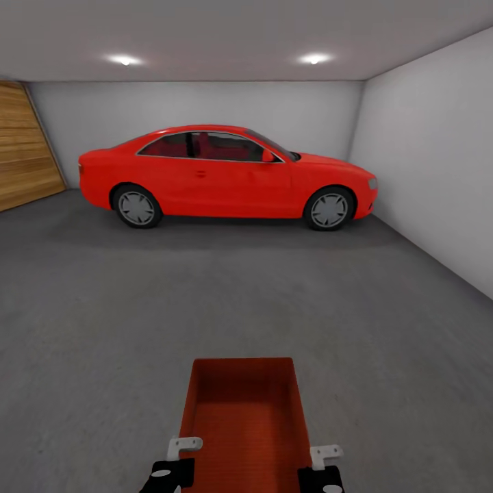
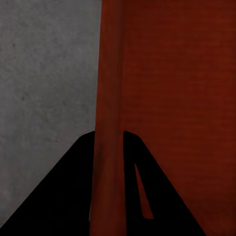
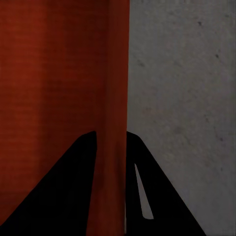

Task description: Move the two storage containers from the living room to the garage. In the garage, place one container on the floor and stack the other container on top of it (either order is fine).

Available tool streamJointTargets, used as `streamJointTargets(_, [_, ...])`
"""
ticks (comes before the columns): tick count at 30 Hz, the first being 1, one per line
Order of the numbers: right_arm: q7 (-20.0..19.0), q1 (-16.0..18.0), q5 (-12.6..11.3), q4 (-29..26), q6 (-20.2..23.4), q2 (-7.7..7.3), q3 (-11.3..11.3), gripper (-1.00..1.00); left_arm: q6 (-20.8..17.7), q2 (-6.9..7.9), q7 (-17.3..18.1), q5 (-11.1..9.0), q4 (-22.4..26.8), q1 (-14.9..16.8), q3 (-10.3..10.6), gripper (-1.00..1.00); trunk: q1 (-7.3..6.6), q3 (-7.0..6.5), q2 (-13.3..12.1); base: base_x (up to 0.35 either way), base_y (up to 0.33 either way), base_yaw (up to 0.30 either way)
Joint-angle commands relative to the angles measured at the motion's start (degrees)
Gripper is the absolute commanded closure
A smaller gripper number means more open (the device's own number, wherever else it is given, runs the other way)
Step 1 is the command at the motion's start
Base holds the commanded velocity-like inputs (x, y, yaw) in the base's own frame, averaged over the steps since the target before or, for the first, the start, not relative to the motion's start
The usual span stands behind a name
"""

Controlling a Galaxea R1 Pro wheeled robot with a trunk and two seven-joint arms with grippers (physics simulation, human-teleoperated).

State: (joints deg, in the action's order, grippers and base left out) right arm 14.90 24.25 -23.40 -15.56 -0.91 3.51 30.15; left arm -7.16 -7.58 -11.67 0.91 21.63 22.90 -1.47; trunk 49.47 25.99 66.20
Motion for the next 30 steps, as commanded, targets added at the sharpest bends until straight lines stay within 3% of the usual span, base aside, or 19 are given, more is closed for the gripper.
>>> streamJointTargets(1, [0.4,0.1,0.2,0.0,-0.23,0.0,-0.01,1.0,-0.31,-0.24,-0.14,-0.82,-0.09,-0.05,4.02,1.0,0.03,0.06,0.03,0.322,0.0,0.0])
streamJointTargets(30, [0.4,0.1,0.2,0.0,-0.23,0.0,-0.01,1.0,-0.31,-0.24,-0.02,-0.82,-0.09,-0.05,4.02,1.0,0.03,0.06,0.03,0.322,0.0,0.0])
